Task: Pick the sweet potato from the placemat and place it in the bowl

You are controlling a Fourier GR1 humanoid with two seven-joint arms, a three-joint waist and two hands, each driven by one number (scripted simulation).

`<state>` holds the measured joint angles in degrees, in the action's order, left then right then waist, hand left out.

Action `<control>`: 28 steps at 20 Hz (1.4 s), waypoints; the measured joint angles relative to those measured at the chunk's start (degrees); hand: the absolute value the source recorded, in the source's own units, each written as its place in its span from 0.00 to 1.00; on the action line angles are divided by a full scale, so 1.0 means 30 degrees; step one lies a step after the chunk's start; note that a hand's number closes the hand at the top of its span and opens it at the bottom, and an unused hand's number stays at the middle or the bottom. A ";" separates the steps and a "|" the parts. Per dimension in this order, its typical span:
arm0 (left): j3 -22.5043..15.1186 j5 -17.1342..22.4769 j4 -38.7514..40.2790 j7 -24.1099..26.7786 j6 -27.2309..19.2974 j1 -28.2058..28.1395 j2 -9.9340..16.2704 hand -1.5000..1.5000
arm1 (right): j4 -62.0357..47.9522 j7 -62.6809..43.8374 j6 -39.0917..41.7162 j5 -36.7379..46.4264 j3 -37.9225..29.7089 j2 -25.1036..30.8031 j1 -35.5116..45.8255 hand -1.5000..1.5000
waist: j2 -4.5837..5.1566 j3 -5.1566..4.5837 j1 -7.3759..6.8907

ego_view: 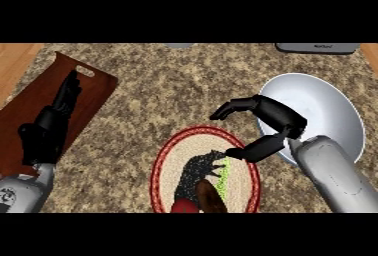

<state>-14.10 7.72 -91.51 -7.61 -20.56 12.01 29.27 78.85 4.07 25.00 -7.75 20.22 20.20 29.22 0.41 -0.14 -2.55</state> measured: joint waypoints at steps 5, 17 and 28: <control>0.0168 -0.0457 0.0393 -0.0286 -0.0461 0.0729 -0.0442 0.50 | -0.0452 0.1238 0.3710 0.0408 0.0846 0.0891 0.2659 0.00 | -0.0032 0.0039 0.0328; 0.0453 -0.0818 0.0760 -0.0034 -0.0355 0.0509 -0.0946 0.50 | 0.0964 -0.2666 0.7946 0.3996 0.4851 0.0193 0.8022 0.00 | -0.0172 0.0020 0.0535; 0.1039 -0.1332 0.0311 -0.0811 -0.0027 0.0594 -0.1210 0.50 | 0.1346 -0.6642 1.0701 0.5049 0.7643 -0.2890 0.8221 0.00 | -0.0184 0.0035 0.0795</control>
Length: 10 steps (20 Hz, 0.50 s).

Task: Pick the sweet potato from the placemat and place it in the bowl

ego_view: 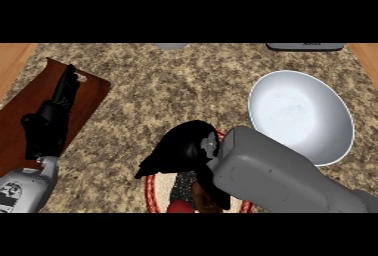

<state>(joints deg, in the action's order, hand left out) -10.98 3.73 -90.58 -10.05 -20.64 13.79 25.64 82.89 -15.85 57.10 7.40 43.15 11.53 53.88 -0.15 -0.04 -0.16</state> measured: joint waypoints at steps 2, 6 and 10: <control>0.0275 0.0057 -0.0028 0.0251 0.0173 -0.0251 0.0003 0.50 | 0.0502 -0.0732 0.0151 0.0263 0.0651 -0.0305 -0.0550 0.00 | -0.0010 0.0000 0.0026; 0.0425 -0.0212 -0.0193 0.0016 0.0281 -0.0224 -0.0045 0.50 | 0.0974 -0.1927 0.0446 0.1018 0.2071 -0.0568 -0.1514 0.00 | -0.0010 0.0005 0.0048; 0.0562 -0.0370 -0.0053 0.0013 0.0469 -0.0119 -0.0292 0.50 | 0.0848 -0.2484 0.0872 0.2086 0.2878 -0.0406 -0.1703 0.00 | 0.0021 0.0008 0.0030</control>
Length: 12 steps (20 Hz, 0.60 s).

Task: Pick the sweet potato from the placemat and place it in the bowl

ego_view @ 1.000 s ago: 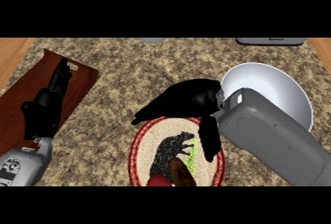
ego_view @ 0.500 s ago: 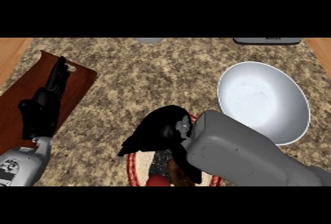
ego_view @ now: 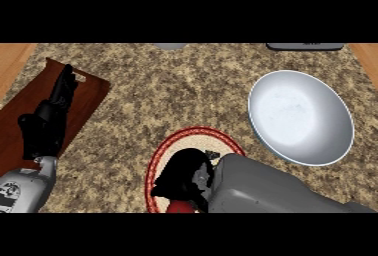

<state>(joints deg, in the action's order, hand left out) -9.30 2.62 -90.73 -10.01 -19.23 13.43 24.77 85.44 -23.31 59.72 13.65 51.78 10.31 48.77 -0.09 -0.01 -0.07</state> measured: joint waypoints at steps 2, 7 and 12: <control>0.0009 -0.0267 -0.0052 0.0045 -0.0050 -0.0074 -0.0229 0.50 | 0.0173 0.0005 0.0105 0.0705 0.0287 0.0228 -0.0389 0.00 | 0.0008 0.0001 -0.0012; 0.0280 -0.0650 0.0435 0.0374 0.0340 -0.0007 -0.0767 0.50 | -0.0178 0.0652 0.0226 0.2547 0.0617 0.0089 -0.1224 0.00 | 0.0034 0.0005 -0.0043; 0.0911 -0.0775 0.0206 0.0314 0.1010 -0.0103 -0.0774 0.50 | -0.1452 0.1860 -0.0298 0.4683 0.1191 -0.0466 -0.2027 0.00 | 0.0048 0.0006 -0.0101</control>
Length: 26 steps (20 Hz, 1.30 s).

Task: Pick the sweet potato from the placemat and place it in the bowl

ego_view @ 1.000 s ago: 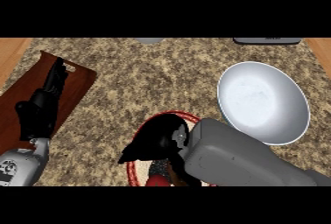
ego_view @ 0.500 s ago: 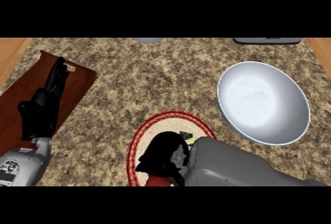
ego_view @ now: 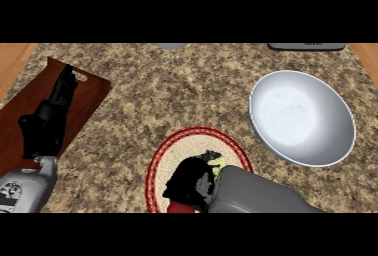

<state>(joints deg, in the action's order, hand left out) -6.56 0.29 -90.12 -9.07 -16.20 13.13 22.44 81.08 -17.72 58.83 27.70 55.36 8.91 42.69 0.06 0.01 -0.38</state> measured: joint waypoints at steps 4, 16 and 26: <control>0.0347 -0.0328 0.0563 0.0436 0.0230 0.0057 -0.0419 0.50 | -0.0423 0.1290 -0.0593 0.1650 0.0617 0.0084 -0.0932 0.00 | 0.0004 0.0001 0.0030; 0.0808 -0.1011 -0.0275 0.0209 0.0937 -0.0607 -0.1066 0.50 | -0.1690 0.7189 -0.3468 0.5762 0.1506 0.0755 -0.0625 1.00 | -0.0194 0.0056 -0.0055; 0.1693 -0.1184 -0.0389 -0.0301 0.0860 -0.1019 -0.1057 0.50 | 0.3811 0.6910 -0.7328 0.6865 0.1717 0.2591 -0.6939 1.00 | -0.0475 0.0064 0.1210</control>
<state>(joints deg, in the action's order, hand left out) -1.48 -3.26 -91.28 -9.97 -13.62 10.07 19.27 92.51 3.00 36.84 48.30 60.51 16.68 21.87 -1.37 0.20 3.25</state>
